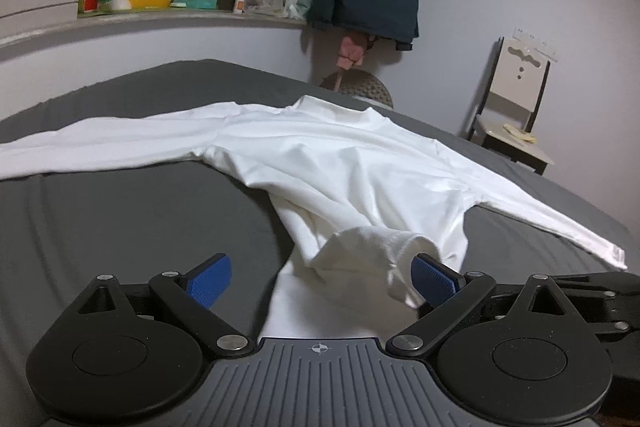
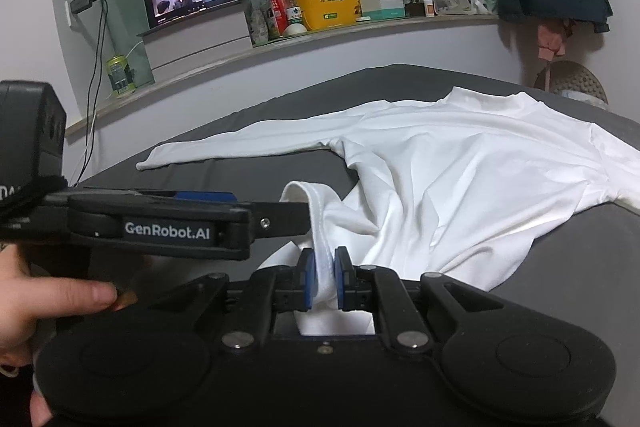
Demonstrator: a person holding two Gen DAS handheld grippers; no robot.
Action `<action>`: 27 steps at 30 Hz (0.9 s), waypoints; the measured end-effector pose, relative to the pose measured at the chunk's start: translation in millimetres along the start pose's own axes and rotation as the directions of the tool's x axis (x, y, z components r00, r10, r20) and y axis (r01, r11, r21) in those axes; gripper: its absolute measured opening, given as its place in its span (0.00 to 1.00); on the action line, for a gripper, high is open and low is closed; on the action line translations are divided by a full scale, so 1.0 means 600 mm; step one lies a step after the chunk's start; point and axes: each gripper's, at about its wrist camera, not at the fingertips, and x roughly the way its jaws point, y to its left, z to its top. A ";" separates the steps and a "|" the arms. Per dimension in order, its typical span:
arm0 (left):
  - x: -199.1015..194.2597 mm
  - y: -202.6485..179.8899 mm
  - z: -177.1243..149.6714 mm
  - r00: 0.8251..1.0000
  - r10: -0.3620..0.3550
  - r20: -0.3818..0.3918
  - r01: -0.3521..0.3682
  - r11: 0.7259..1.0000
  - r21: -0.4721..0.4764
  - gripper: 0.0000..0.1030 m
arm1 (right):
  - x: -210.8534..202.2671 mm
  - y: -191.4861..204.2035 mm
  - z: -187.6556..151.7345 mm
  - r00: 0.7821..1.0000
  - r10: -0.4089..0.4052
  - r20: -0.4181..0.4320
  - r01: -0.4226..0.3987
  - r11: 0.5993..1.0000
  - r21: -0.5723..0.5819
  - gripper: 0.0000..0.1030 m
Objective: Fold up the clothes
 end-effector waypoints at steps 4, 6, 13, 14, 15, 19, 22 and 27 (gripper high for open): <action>-0.003 0.000 -0.001 1.000 0.009 0.001 -0.009 1.000 0.009 0.96 | 0.002 -0.005 0.001 1.000 -0.008 -0.003 0.008 1.000 0.016 0.11; -0.002 0.000 0.001 1.000 0.018 0.001 -0.018 1.000 0.017 0.95 | 0.003 -0.008 0.001 1.000 0.003 -0.002 -0.003 1.000 0.028 0.11; 0.019 0.008 -0.004 0.999 0.011 -0.040 -0.011 1.000 0.001 0.36 | 0.005 0.006 -0.002 1.000 0.010 -0.013 -0.010 1.000 -0.006 0.12; 0.023 0.011 -0.006 0.999 0.015 -0.050 -0.015 1.000 -0.007 0.19 | 0.005 0.007 -0.002 1.000 0.009 -0.015 -0.009 1.000 -0.007 0.12; 0.026 0.016 -0.010 0.998 0.011 -0.055 -0.012 1.000 -0.016 0.11 | 0.005 0.008 -0.002 1.000 0.008 -0.017 -0.008 1.000 -0.009 0.14; 0.021 0.033 -0.011 1.000 0.014 -0.013 -0.015 1.000 -0.024 0.05 | 0.000 0.009 -0.001 0.998 -0.040 -0.040 0.039 0.999 -0.010 0.33; 0.002 0.053 0.000 0.998 0.041 0.049 -0.040 0.999 -0.034 0.04 | -0.006 0.005 -0.004 0.990 -0.105 -0.092 0.102 0.994 -0.030 0.61; -0.042 0.090 0.030 0.984 0.105 0.143 -0.098 0.994 -0.053 0.05 | 0.017 0.015 -0.029 0.957 -0.187 -0.223 0.148 0.973 -0.179 0.63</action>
